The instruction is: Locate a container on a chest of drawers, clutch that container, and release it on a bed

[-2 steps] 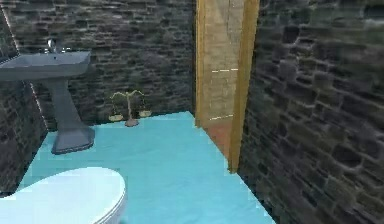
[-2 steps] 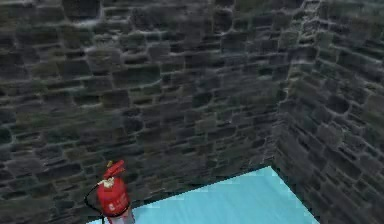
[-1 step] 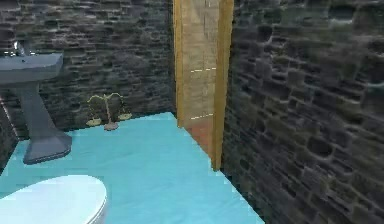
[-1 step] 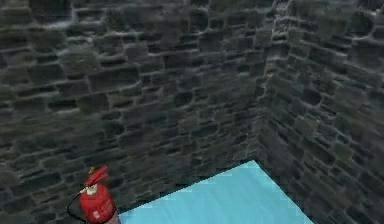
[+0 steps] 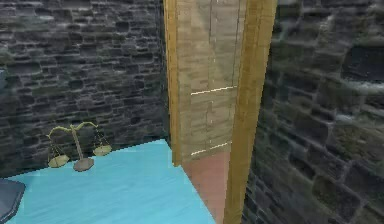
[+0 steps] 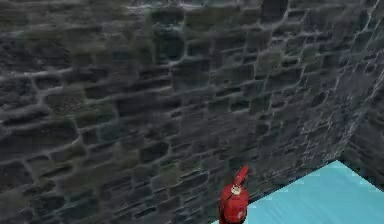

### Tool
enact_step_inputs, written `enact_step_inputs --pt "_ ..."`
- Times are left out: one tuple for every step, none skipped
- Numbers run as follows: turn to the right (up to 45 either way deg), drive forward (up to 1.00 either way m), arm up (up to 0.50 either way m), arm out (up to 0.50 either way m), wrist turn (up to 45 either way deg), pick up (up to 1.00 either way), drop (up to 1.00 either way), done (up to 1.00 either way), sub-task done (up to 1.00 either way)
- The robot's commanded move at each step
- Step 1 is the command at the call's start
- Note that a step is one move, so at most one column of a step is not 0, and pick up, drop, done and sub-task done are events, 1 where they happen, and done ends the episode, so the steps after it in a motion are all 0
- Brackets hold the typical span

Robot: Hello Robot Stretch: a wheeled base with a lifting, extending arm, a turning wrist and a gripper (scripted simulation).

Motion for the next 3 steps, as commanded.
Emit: enact_step_inputs --pt "-24.0 0.00 0.00 0.00 0.0 0.00 0.00 0.00 0.00" --pt "0.0 0.90 0.00 0.00 0.0 0.00 0.00 0.00 0.00" --pt "42.0 0.00 0.00 0.00 0.0 0.00 0.00 0.00 0.00"
